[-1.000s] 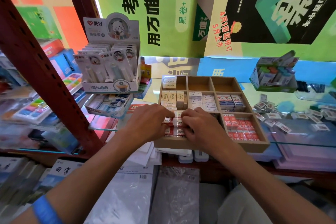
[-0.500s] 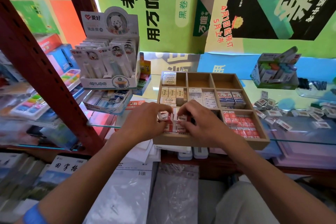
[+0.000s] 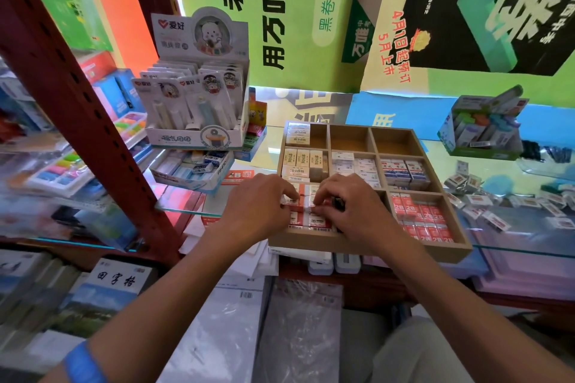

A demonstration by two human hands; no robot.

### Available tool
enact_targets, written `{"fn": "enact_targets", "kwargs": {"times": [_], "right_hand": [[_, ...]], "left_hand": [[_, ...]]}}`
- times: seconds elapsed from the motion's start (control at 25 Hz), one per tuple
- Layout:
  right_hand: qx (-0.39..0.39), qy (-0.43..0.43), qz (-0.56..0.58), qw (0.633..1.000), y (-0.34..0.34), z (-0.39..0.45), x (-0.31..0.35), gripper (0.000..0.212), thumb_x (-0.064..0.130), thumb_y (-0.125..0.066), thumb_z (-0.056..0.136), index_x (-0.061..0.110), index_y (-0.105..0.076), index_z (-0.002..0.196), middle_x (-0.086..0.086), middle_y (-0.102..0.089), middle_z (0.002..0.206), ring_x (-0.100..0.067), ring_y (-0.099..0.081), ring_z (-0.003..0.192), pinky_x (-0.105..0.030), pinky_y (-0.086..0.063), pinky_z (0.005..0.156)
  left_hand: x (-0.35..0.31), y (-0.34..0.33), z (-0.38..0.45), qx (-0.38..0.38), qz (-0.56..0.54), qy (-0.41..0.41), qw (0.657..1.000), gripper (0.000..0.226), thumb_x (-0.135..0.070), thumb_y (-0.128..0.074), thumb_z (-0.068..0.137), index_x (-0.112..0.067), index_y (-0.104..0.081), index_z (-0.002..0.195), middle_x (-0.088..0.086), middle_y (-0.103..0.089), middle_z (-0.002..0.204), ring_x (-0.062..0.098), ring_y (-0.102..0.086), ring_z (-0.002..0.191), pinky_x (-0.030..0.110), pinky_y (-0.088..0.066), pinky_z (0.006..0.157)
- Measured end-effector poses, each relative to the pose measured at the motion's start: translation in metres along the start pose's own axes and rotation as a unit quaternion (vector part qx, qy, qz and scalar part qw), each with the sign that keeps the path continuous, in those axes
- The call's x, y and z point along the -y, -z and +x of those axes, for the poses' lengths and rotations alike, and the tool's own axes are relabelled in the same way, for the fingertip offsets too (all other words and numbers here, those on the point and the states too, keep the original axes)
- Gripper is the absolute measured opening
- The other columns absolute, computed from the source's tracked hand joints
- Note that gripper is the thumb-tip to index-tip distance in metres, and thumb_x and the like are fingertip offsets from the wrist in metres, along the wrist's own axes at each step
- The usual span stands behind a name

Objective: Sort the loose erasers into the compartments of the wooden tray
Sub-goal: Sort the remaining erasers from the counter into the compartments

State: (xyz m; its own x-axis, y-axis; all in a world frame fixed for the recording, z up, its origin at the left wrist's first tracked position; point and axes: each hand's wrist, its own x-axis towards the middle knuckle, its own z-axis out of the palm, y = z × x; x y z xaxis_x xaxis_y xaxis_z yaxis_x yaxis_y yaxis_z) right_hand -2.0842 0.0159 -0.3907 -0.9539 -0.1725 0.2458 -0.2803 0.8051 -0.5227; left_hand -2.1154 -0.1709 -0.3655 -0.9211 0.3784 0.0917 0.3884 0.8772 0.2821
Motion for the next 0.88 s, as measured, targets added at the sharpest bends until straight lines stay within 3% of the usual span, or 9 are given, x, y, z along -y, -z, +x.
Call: {"fn": "enact_targets", "kwargs": {"times": [0.2, 0.52, 0.64, 0.76, 0.88], "right_hand": [[0.027, 0.053, -0.086, 0.995, 0.001, 0.007, -0.001, 0.01, 0.022, -0.074, 0.086, 0.017, -0.072, 0.095, 0.002, -0.064, 0.107, -0.012, -0.049, 0.097, -0.027, -0.038, 0.079], [0.035, -0.003, 0.132, 0.991, 0.013, 0.001, -0.014, 0.016, 0.022, -0.079, 0.082, 0.03, -0.066, 0.086, 0.009, -0.066, 0.093, -0.005, -0.061, 0.088, -0.021, -0.051, 0.077], [0.041, -0.002, 0.136, 0.99, 0.01, -0.003, -0.014, 0.016, 0.022, -0.08, 0.081, 0.03, -0.068, 0.087, 0.011, -0.066, 0.095, -0.003, -0.061, 0.09, -0.018, -0.05, 0.078], [0.048, 0.011, 0.087, 0.995, 0.009, -0.002, -0.006, 0.013, 0.022, -0.077, 0.084, 0.026, -0.07, 0.093, 0.01, -0.064, 0.098, -0.004, -0.058, 0.089, -0.02, -0.048, 0.077], [0.078, 0.045, -0.075, 0.993, 0.009, 0.002, 0.004, 0.019, 0.025, -0.07, 0.09, 0.019, -0.07, 0.108, 0.006, -0.061, 0.107, -0.008, -0.048, 0.093, -0.024, -0.038, 0.079]], "left_hand": [[-0.001, -0.001, -0.001, -0.007, -0.003, -0.017, 1.0, 0.034, -0.039, -0.067, 0.09, -0.036, -0.066, 0.124, -0.004, -0.067, 0.125, 0.016, -0.062, 0.107, 0.03, -0.05, 0.08], [-0.001, -0.006, 0.002, -0.008, 0.032, -0.041, 0.999, 0.029, -0.043, -0.062, 0.093, -0.041, -0.067, 0.122, -0.005, -0.066, 0.123, 0.017, -0.061, 0.104, 0.031, -0.05, 0.073], [-0.001, -0.007, 0.0, -0.018, 0.031, -0.042, 0.998, 0.03, -0.043, -0.06, 0.094, -0.041, -0.066, 0.123, -0.005, -0.066, 0.12, 0.017, -0.06, 0.101, 0.029, -0.047, 0.07], [-0.001, -0.007, -0.001, -0.02, 0.031, -0.042, 0.998, 0.029, -0.042, -0.061, 0.094, -0.04, -0.067, 0.122, -0.005, -0.066, 0.119, 0.017, -0.06, 0.101, 0.027, -0.044, 0.068], [-0.004, -0.006, -0.001, -0.019, 0.032, -0.034, 0.999, 0.027, -0.041, -0.062, 0.094, -0.039, -0.068, 0.12, -0.004, -0.067, 0.117, 0.017, -0.061, 0.098, 0.027, -0.044, 0.067]]}}
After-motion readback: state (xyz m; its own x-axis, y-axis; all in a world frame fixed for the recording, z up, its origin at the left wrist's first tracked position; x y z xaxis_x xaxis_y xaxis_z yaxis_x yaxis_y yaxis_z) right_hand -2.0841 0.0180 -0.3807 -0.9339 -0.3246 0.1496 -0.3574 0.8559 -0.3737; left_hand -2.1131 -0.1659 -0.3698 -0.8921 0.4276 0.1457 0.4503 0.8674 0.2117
